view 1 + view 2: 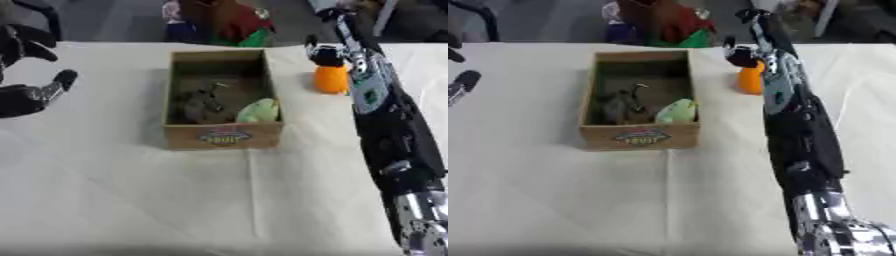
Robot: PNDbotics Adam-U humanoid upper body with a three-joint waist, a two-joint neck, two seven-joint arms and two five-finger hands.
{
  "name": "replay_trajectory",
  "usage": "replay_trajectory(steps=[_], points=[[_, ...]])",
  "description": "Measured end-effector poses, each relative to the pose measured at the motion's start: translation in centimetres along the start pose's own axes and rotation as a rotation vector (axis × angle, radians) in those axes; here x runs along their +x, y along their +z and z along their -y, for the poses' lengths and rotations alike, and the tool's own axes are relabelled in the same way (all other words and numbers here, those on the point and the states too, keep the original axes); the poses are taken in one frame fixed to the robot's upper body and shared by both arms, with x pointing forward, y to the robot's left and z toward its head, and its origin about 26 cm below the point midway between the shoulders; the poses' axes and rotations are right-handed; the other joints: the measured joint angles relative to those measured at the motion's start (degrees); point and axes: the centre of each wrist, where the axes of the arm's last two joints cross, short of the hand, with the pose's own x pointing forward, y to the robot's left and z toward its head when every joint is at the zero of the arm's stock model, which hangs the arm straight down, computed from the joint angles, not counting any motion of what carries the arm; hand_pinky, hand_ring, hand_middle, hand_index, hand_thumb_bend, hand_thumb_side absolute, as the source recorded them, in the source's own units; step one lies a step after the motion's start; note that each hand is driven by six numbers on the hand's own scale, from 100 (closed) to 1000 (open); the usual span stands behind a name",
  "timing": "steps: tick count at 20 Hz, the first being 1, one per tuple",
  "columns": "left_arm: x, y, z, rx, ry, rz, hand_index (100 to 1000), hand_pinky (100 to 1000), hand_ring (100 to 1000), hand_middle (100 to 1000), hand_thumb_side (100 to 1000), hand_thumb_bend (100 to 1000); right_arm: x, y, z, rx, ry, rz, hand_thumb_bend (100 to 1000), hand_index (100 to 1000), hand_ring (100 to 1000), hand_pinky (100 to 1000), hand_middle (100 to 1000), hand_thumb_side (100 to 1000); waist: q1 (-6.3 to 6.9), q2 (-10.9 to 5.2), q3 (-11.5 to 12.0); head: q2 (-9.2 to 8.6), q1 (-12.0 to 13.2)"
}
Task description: Pick up objects on the table and place them in the box.
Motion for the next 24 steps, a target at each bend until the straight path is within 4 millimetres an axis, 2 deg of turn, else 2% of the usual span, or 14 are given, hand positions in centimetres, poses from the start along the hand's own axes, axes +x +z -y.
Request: replay_trajectory(steps=[7,20,21,22,23,24], points=[[0.0,0.0,0.0,-0.001,0.000,-0.001,710,759,609,616,100,435,-1.1,0.6,-1.6,0.069,0.014,-0.133,100,878,987,818,787,192,0.26,0.00,0.01,0.00,0.00],[-0.2,0.2,0.3,-0.004,0.010,-0.005,710,760,608,615,100,421,-2.3,1.2,-3.7,0.116,0.133,-0.259,100,891,998,836,819,257,0.54,0.00,-0.08,0.00,0.00],[-0.2,0.3,0.3,-0.004,0.010,-0.005,710,762,609,615,100,416,-2.3,1.3,-3.8,0.119,0.144,-0.266,100,904,1000,862,856,336,0.54,0.00,-0.08,0.00,0.00],[-0.3,0.3,0.3,-0.004,0.010,-0.006,710,762,609,615,100,416,-2.4,1.3,-4.0,0.123,0.157,-0.275,100,904,1000,862,856,336,0.54,0.00,-0.08,0.00,0.00],[-0.3,0.3,0.3,-0.005,0.010,-0.006,710,762,609,615,100,414,-2.6,1.4,-4.2,0.130,0.178,-0.286,100,911,1000,869,875,394,0.54,0.01,-0.07,0.00,0.00],[-0.3,0.3,0.3,-0.005,0.010,-0.007,710,762,609,615,100,414,-2.8,1.6,-4.5,0.136,0.203,-0.298,100,911,1000,869,876,399,0.55,0.01,-0.06,0.00,0.00]])
